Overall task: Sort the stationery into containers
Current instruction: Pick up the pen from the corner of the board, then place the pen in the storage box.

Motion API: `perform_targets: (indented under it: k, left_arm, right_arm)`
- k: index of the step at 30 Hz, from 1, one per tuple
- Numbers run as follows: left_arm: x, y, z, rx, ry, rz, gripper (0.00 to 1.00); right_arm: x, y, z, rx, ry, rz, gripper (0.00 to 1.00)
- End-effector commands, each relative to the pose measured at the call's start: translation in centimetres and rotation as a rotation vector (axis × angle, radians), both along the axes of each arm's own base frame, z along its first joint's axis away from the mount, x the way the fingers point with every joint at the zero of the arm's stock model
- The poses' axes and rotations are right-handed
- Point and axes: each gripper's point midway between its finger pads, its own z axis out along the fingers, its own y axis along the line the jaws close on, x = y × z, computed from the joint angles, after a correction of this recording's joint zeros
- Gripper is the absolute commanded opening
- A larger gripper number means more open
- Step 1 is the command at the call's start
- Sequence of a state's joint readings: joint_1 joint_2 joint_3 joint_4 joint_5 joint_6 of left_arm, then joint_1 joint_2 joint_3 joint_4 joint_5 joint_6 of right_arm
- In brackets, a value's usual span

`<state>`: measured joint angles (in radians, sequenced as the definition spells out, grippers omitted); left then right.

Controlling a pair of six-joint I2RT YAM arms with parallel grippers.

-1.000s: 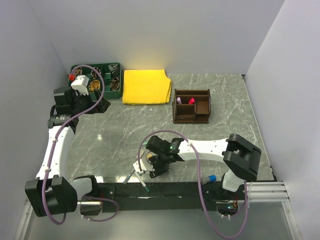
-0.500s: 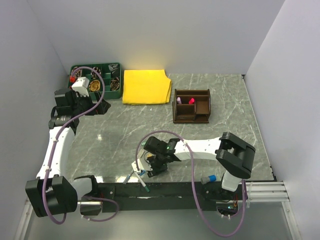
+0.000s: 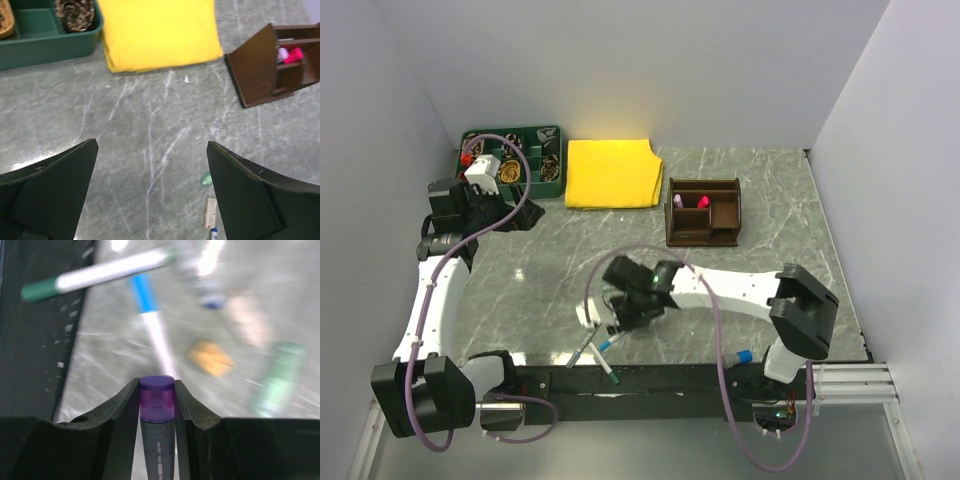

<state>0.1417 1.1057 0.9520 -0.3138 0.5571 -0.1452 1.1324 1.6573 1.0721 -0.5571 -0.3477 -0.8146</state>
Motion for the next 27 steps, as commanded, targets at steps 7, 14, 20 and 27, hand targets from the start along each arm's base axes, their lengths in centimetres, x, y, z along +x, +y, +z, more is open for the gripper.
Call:
perform_targets:
  k: [7, 14, 20, 27]
  left_arm:
    - [2.1, -4.4, 5.2, -0.063, -0.146, -0.186, 0.96]
    - [3.2, -9.3, 2.9, -0.018, -0.156, -0.384, 0.95]
    - [6.0, -11.4, 1.9, -0.013, -0.11, -0.443, 0.95]
    - [8.2, -14.3, 1.9, 0.001, -0.12, -0.49, 0.96]
  right_arm:
    - [14.8, 2.2, 22.2, 0.453, 0.031, -0.501, 0.0]
    - [23.3, -2.7, 27.1, 0.692, -0.161, -0.755, 0.0]
    - [26.5, -8.0, 29.4, 0.926, -0.346, -0.883, 0.0]
    - [29.1, -12.0, 27.4, 1.004, -0.434, -0.953, 0.0]
